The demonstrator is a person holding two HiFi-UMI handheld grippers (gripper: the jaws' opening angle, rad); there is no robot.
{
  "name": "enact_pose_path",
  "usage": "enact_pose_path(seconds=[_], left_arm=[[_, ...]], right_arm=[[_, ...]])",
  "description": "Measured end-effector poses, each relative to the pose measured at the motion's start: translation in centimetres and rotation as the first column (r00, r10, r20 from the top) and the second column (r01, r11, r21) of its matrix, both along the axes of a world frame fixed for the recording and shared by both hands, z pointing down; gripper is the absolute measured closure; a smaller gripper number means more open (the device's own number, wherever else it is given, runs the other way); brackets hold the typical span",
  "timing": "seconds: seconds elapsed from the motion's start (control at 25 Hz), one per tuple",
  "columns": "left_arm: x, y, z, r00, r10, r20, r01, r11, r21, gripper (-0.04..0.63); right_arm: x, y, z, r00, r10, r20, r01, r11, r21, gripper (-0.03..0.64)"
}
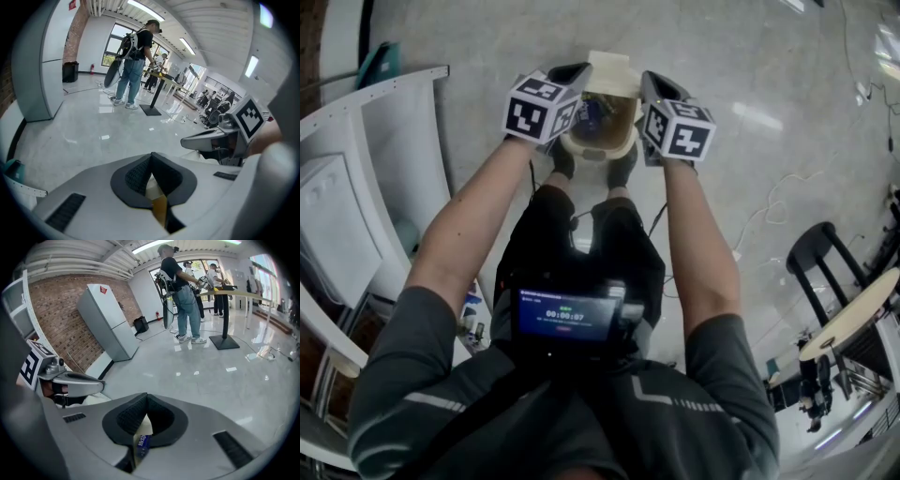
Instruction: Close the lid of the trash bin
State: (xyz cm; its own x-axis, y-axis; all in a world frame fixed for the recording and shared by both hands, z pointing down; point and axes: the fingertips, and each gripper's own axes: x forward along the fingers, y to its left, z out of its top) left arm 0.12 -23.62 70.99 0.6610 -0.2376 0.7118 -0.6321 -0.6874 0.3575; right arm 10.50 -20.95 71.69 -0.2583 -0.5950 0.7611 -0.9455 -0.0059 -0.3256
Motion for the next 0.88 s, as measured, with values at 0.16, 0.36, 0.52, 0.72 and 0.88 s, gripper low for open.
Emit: enact_pose_path(seconds=[0.16, 0.36, 0.52, 0.72, 0.88], left_arm=[[-1.3, 3.1, 1.7, 0.999, 0.02, 0.035, -0.019, 0.999, -0.041, 0.598], [-2.9, 6.7, 3.8, 0.998, -0.003, 0.068, 0.01, 0.995, -0.103, 0.598], [-3.4, 9.3, 5.4, 0.996, 0.032, 0.088, -0.02, 0.991, -0.133, 0.598], [-4.2, 11.9, 7.4, 0.992, 0.062, 0.111, -0.042, 0.984, -0.175, 0.598], [-4.5, 13.2, 8.8, 0.991, 0.063, 0.122, -0.038, 0.979, -0.198, 0.598]], right_arm=[[0.3, 3.7, 1.9, 1.0, 0.011, -0.026, -0.013, 0.998, -0.063, 0.606], [-0.6, 7.7, 3.6, 1.0, -0.008, -0.005, 0.007, 0.993, -0.121, 0.606], [-1.6, 10.0, 5.1, 1.0, -0.017, 0.014, 0.019, 0.987, -0.159, 0.606], [-2.9, 12.0, 6.6, 0.999, -0.03, 0.026, 0.035, 0.979, -0.198, 0.606], [-3.5, 13.4, 8.1, 0.998, -0.054, 0.017, 0.056, 0.97, -0.236, 0.606]])
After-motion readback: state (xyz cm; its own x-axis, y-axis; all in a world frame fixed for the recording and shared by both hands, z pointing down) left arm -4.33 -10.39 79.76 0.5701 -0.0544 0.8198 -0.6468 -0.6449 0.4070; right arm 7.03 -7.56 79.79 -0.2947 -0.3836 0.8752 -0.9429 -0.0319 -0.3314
